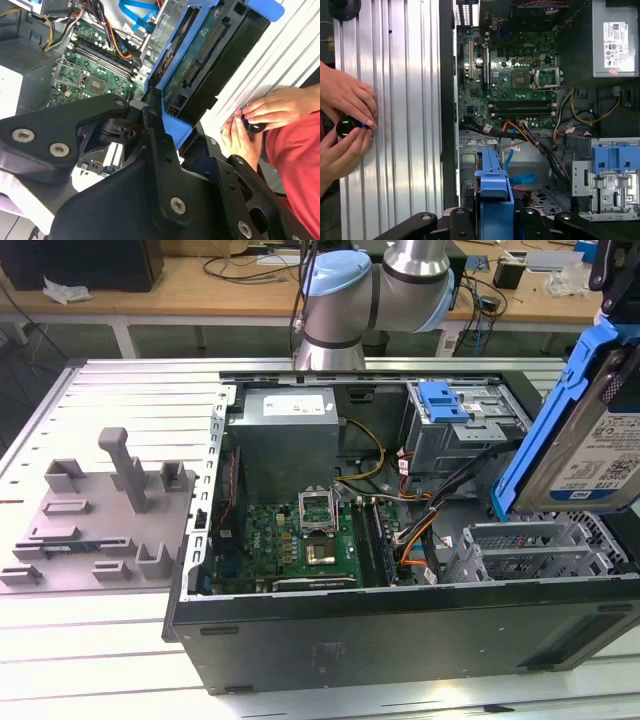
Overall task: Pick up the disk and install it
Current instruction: 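Insert the disk into the insertion slot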
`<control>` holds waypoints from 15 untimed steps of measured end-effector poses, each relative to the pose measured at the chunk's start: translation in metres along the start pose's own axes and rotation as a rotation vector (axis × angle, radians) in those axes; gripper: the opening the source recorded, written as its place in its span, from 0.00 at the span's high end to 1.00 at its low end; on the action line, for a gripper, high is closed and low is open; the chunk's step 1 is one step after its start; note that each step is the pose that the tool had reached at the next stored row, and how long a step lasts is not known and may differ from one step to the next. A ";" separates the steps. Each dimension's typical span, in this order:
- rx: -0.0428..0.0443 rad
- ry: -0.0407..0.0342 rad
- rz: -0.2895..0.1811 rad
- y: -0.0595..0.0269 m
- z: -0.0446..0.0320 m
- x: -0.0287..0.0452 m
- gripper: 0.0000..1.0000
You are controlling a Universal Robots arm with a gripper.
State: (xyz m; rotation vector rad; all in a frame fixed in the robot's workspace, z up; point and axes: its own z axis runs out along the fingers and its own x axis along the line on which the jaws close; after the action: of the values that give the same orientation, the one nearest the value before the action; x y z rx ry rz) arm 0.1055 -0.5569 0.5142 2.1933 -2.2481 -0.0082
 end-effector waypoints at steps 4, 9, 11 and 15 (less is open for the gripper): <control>-0.0005 -0.0205 -0.001 -0.0007 0.0005 0.0000 0.63; -0.0005 -0.0207 -0.001 -0.0007 0.0006 0.0000 0.63; -0.0005 -0.0209 -0.001 -0.0014 0.0012 -0.0001 0.63; -0.0005 -0.0213 -0.001 -0.0038 0.0051 0.0000 0.63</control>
State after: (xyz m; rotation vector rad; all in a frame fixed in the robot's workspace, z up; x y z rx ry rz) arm 0.1093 -0.5570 0.5091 2.2042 -2.2580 -0.0323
